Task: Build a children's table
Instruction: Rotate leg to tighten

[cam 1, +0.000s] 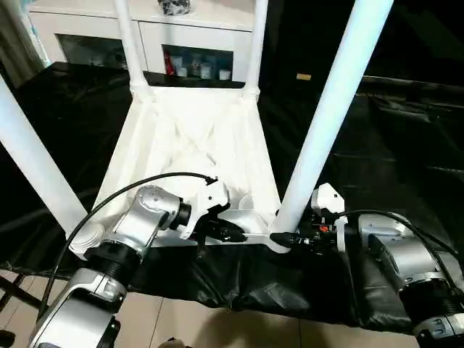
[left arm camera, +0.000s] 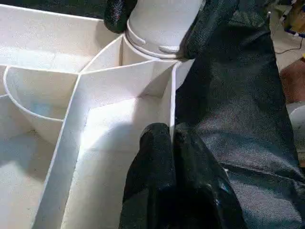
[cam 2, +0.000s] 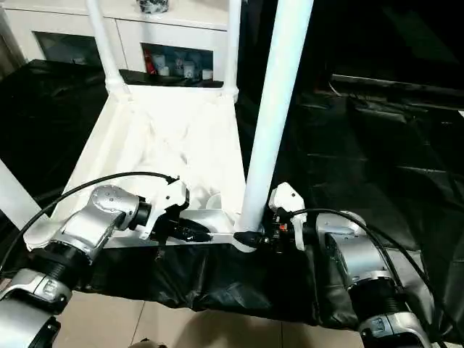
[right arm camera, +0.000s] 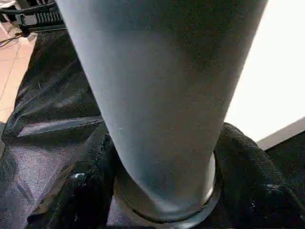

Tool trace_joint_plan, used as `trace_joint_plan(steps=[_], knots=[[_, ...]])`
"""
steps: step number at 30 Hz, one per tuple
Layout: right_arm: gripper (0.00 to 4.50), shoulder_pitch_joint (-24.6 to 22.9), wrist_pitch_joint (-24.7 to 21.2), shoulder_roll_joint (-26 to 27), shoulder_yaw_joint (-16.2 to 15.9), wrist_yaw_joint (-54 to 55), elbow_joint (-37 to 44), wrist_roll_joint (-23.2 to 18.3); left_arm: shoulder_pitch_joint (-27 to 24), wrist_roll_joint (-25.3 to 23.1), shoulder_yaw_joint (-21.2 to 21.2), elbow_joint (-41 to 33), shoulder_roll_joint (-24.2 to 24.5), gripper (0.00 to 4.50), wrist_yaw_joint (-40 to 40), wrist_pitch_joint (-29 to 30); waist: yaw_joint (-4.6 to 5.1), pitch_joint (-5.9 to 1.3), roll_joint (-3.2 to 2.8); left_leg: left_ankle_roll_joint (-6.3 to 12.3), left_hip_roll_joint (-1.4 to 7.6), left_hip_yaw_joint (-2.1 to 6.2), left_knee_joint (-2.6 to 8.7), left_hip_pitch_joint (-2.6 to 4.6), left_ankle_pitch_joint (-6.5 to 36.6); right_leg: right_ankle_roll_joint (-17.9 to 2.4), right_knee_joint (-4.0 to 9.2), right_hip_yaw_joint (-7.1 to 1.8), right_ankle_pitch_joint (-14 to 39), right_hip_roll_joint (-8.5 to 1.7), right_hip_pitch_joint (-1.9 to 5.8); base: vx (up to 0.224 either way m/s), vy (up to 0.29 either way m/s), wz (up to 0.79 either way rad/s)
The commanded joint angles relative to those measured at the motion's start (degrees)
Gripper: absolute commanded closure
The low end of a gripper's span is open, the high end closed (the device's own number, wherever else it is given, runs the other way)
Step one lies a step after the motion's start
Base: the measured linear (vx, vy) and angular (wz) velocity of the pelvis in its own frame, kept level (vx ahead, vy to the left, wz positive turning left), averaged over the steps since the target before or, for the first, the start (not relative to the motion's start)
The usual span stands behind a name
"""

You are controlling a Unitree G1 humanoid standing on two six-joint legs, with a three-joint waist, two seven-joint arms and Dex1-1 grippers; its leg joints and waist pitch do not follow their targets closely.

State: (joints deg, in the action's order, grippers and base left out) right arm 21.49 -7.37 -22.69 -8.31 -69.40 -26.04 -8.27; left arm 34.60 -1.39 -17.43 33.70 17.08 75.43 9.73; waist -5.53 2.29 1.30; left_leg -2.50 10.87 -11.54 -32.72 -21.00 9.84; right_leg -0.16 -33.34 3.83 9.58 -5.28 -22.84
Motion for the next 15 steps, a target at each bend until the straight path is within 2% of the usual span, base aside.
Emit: trace_joint_plan(steps=[1, 6, 7, 9, 10, 11, 12, 14, 15], knots=[[1.89, -2.44, -1.78, 3.31, -5.64, -5.97, 1.1, -1.59, 2.16, 1.93, 0.92, -0.72, -1.85, 4.5, -2.04, -0.9, -0.15, -3.1, 0.34, 2.14, 2.87, 1.07, 3.78, 0.91, 14.11, -12.79, 3.49, -2.3, 14.45, -3.47, 2.31, 0.0, 0.0, 0.0], [1.92, -3.97, -2.67, 5.61, -2.88, -0.16, 2.63, -3.01, 1.73, 1.07, 1.82, -1.23, -2.83, 4.5, -6.76, -0.47, -0.32, -3.07, 0.36, 1.94, 2.91, 1.07, 3.84, 0.91, 14.42, -12.6, 3.56, -2.35, 14.81, -3.53, 2.23, 0.0, 0.0, 0.0], [1.94, -4.12, -1.4, 8.04, -0.99, 6.09, 1.92, -2.29, 1.92, -0.19, 2.32, -1.0, -3.86, 4.5, -11.22, 0.24, -0.17, -2.96, 0.42, 1.49, 2.9, 1.13, 3.95, 0.96, 15.49, -12.24, 3.77, -2.41, 16.45, -3.62, 2.06, 0.0, 0.0, 0.0], [1.96, -3.76, -1.41, 10.53, 0.71, 12.63, 0.75, -1.46, 2.01, -1.31, 2.74, -1.01, -4.89, 4.5, -15.3, 1.21, 0.1, -2.8, 0.39, 0.49, 2.86, 1.28, 4.14, 1.1, 17.02, -11.51, 4.08, -2.45, 19.32, -3.75, 1.76, 0.0, 0.0, 0.0], [1.97, -3.6, -1.31, 11.05, 1.01, 13.92, 0.41, -1.29, 2.01, -1.43, 2.85, -1.06, -5.16, 4.5, -16.01, 1.52, 0.29, -2.8, 0.41, -0.36, 2.71, 1.46, 4.19, 1.24, 18.32, -10.59, 4.45, -2.35, 22.34, -3.81, 1.72, 0.0, 0.0, 0.0], [1.98, -3.11, -0.71, 13.35, 2.18, 18.65, -0.63, -0.98, 1.98, -1.85, 3.2, -1.46, -6.3, 4.5, -18.67, 2.86, 0.66, -2.56, 0.21, -1.09, 2.67, 1.58, 4.28, 1.44, 20.4, -9.27, 4.97, -2.39, 26.26, -3.86, 1.31, 0.0, 0.0, 0.0], [1.99, -3.0, -0.83, 14.89, 2.86, 21.01, -0.77, -1.18, 1.9, -2.12, 3.31, -1.82, -7.1, 4.5, -20.22, 3.51, 0.66, -2.56, 0.21, -1.09, 2.67, 1.58, 4.28, 1.44, 20.4, -9.27, 4.97, -2.39, 26.26, -3.86, 1.31, 0.0, 0.0, 0.0], [2.0, -2.4, -0.68, 19.34, 4.67, 28.58, -1.55, -0.86, 1.69, -2.93, 3.53, -2.74, -9.67, 4.5, -24.68, 5.47, 1.17, -2.52, 0.19, -1.84, 2.59, 2.06, 4.63, 0.99, 21.48, -7.39, 5.25, -2.1, 29.25, -3.91, 1.65, 0.0, 0.0, 0.0], [2.0, -2.24, -0.17, 20.57, 5.01, 30.53, -1.81, -0.54, 1.53, -3.24, 3.42, -3.14, -10.44, 4.5, -25.82, 5.98, 1.31, -2.62, 0.16, -2.02, 2.65, 2.16, 4.71, 0.98, 21.54, -7.2, 5.2, -2.06, 29.09, -3.95, 1.69, 0.0, 0.0, 0.0]])
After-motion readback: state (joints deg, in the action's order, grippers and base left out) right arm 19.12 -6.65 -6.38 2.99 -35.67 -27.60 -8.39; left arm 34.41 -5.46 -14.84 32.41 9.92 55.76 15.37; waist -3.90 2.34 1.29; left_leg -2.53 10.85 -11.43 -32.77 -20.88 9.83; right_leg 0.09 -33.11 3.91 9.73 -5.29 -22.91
